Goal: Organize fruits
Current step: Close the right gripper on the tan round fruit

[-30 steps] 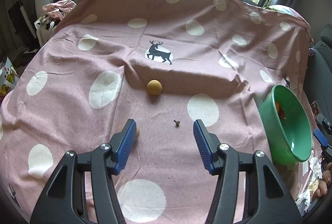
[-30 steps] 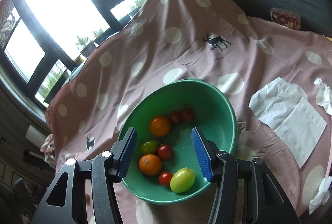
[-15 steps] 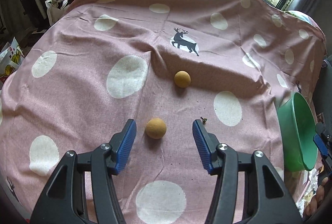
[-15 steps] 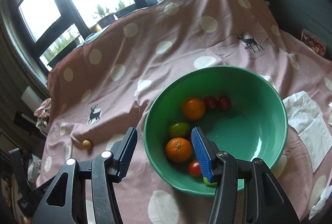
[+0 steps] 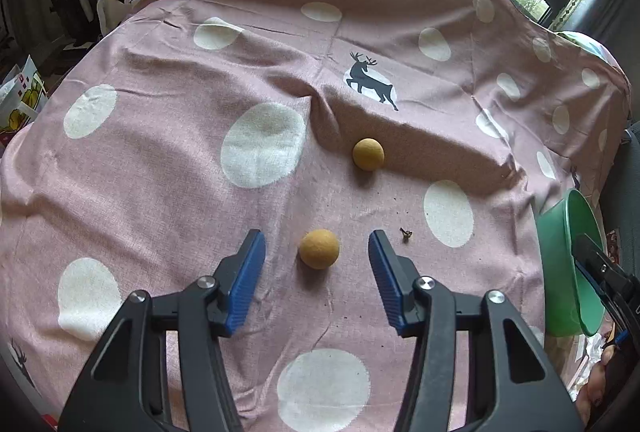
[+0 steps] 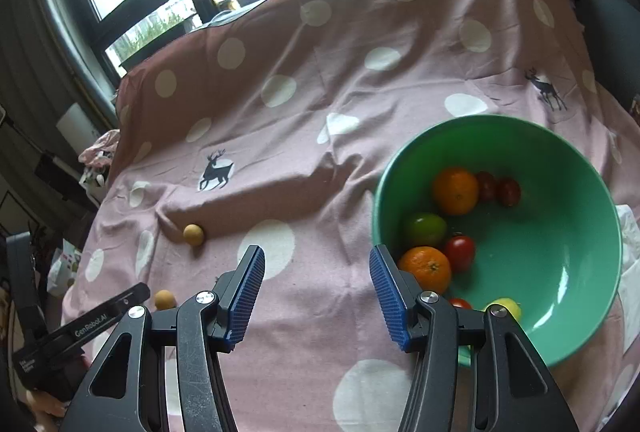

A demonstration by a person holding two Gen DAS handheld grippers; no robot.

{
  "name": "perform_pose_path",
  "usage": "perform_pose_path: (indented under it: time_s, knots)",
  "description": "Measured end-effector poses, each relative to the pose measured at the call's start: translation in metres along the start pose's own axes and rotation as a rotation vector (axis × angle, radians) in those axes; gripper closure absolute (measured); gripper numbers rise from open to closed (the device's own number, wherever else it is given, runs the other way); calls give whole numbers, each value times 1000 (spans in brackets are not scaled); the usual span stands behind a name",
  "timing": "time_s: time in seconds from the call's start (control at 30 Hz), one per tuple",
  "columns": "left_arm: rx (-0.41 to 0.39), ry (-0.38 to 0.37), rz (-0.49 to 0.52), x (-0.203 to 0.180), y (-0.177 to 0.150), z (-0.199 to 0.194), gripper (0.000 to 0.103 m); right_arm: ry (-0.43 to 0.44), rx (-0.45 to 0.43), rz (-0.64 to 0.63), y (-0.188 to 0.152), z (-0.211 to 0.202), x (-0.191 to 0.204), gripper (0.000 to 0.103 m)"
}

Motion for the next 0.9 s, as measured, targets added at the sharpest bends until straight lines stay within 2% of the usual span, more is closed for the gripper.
perform_pose_path:
  time_s: [0.2, 0.3, 0.37, 0.47, 0.57, 0.67, 0.77, 0.9]
  knots:
    - [8, -8, -13, 2, 0, 4, 61, 126, 90, -178, 13, 38, 78, 48]
    - [6, -13, -12, 3, 1, 4, 63, 155, 151, -236, 10, 63, 114, 48]
    - [5, -11, -16, 4, 1, 4, 67, 164, 188, -276, 6, 78, 134, 51]
    - [3, -3, -17, 6, 2, 3, 73, 144, 198, -328, 2, 93, 156, 54]
    - [6, -10, -12, 5, 2, 3, 76, 120, 201, -357, 0, 106, 170, 54]
    - [28, -32, -20, 4, 0, 6, 78, 92, 208, -370, -3, 116, 175, 60]
    - [29, -15, -15, 6, 0, 6, 80, 73, 214, -375, -8, 123, 176, 63]
    - [45, -37, -43, 9, -2, 9, 80, 54, 193, -376, -4, 125, 172, 70]
Point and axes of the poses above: each gripper's, at about its wrist camera, not at the fingertips, and z roughly the way its jaws point, x to its left, y to its top, the point moved 7 cm from there along z, roughly the way its jaws point, and after that the axes turned 13 degrees about -y, right-handed, at the moved point
